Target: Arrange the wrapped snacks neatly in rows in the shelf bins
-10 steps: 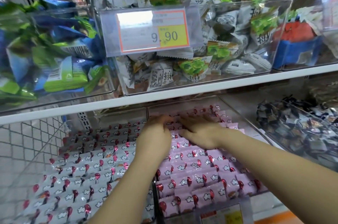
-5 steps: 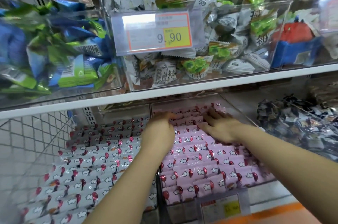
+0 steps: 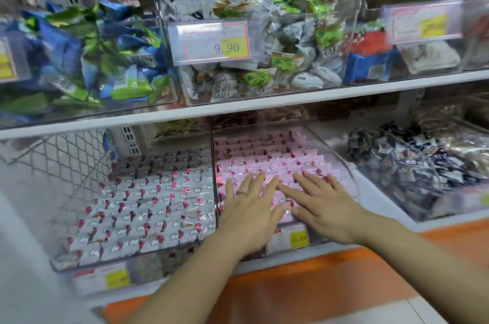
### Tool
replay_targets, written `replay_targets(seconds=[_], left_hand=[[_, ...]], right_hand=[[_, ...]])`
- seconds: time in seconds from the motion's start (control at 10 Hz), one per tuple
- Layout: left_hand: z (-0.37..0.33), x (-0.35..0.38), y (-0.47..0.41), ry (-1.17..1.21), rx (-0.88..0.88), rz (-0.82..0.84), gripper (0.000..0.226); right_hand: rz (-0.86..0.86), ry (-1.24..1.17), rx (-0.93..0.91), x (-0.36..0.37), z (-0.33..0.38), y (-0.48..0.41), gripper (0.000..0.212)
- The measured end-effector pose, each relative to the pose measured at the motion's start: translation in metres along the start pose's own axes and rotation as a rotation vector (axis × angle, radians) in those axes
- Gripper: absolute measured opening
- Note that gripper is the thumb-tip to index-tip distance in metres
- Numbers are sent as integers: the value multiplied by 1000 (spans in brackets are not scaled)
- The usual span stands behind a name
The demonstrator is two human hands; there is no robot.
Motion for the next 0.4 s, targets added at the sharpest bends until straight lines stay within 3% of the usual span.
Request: replay_targets(seconds=[0.1, 0.2, 0.3, 0.4], left_hand=[[3, 1, -7, 7, -26, 9, 60], [3, 1, -9, 44, -28, 57, 60], [3, -4, -5, 72, -4, -13, 58], [0, -14, 2, 122, 6, -143, 53]], right_hand=[[-49, -52, 65, 2, -3, -8, 50], [-16, -92, 80, -3, 0, -7, 49], [-17, -175, 3, -23, 5, 6, 45], [-123, -406, -18, -67, 0, 39, 38]])
Point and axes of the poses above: each hand's wrist, its own y-axis away from the middle knuckle, its own x-axis out of the palm, z = x × y, the point moved 8 cm from there along -y, towards the middle knuckle, and after that the axes turned 3 degrees about y, right-handed, at the moved point
